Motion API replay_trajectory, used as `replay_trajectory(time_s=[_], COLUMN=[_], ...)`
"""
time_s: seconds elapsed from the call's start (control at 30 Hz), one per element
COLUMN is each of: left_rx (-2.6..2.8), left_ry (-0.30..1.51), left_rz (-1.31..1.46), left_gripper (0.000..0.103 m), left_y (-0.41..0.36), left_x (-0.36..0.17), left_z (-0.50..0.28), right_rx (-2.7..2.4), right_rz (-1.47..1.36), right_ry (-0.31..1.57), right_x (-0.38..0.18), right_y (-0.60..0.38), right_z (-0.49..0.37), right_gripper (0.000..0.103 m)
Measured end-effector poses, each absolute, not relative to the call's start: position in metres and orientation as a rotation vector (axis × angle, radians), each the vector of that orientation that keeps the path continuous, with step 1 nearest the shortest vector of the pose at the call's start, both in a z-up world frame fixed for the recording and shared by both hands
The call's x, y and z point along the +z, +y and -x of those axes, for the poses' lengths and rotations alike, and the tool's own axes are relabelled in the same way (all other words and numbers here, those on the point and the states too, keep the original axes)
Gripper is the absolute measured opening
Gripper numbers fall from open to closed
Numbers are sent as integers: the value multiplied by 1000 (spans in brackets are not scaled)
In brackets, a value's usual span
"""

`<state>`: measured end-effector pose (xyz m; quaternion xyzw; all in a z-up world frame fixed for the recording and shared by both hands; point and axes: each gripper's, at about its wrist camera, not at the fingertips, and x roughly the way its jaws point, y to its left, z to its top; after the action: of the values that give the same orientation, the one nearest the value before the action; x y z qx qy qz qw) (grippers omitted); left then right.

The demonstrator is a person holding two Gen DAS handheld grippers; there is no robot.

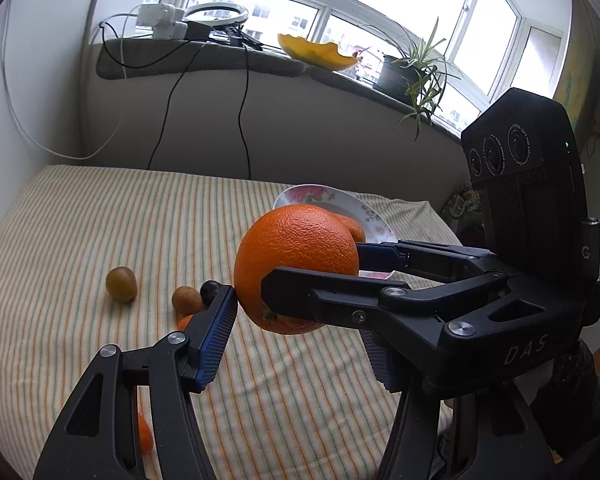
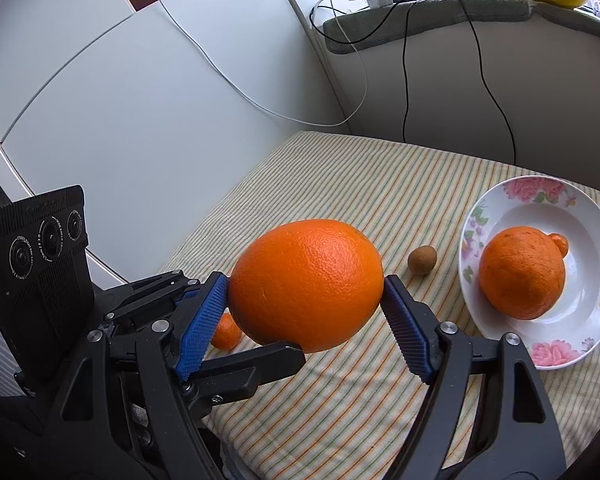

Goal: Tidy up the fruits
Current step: 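Carry the large orange with the right tool over the plate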

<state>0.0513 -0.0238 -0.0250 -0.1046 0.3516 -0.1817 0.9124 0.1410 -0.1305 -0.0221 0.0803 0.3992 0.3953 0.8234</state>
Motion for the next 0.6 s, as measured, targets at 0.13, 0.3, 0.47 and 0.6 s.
replay_trajectory(time_s=[0.13, 0.3, 0.47, 0.6], left_rx=[-411, -459, -499, -522], left_ry=[728, 734, 739, 744], left_rz=[196, 180, 165, 166], left_gripper=[59, 59, 59, 59], left_y=[-44, -66, -86, -101], left_x=[-23, -23, -24, -26], left_z=[-61, -72, -83, -90], right_rx=[806, 757, 714, 686], right_rz=[-184, -198, -214, -224], right_ry=[839, 832, 828, 828], right_x=[-22, -24, -31, -34], right_y=[-152, -180, -206, -224], right_z=[-143, -144, -149, -150], right_gripper=[81, 81, 81, 81])
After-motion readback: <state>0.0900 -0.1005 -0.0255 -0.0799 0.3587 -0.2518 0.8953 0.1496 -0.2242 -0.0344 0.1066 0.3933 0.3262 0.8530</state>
